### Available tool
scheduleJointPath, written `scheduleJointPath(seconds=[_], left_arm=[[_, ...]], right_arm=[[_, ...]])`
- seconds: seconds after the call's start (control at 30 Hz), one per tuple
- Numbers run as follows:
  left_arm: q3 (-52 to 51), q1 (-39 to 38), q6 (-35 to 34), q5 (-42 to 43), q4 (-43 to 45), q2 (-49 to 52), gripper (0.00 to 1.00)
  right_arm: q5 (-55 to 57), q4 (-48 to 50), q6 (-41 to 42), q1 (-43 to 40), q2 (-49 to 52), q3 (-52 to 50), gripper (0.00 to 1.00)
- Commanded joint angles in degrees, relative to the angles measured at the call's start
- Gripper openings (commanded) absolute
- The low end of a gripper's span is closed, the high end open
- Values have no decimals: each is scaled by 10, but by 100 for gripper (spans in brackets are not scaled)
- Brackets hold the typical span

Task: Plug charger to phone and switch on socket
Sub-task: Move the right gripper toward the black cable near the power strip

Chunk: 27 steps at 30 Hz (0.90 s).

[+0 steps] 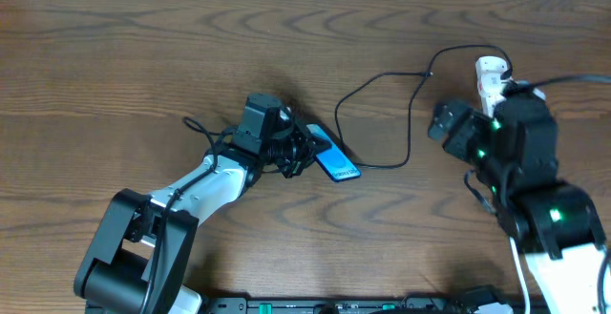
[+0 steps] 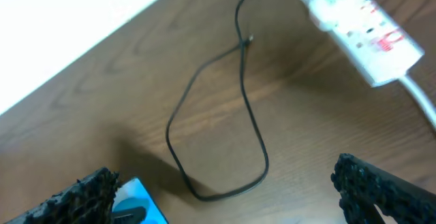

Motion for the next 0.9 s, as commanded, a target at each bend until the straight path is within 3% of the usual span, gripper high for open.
scheduleJointPath(seconds=[0.0, 0.3, 0.43, 0.63, 0.87], left_arm=[[13, 8, 38, 97, 3, -3, 8], [13, 64, 37, 271, 44, -3, 7], [13, 75, 37, 275, 44, -3, 7], [13, 75, 37, 275, 44, -3, 7], [13, 75, 37, 275, 44, -3, 7]], right_arm=[[-85, 0, 6, -2, 50, 17, 99], [-85, 28, 6, -2, 130, 16, 99], [-88, 58, 39, -2, 153, 27, 84], [-60, -13, 43, -2, 217, 140, 82], [-19, -123, 51, -3, 366, 315, 83]])
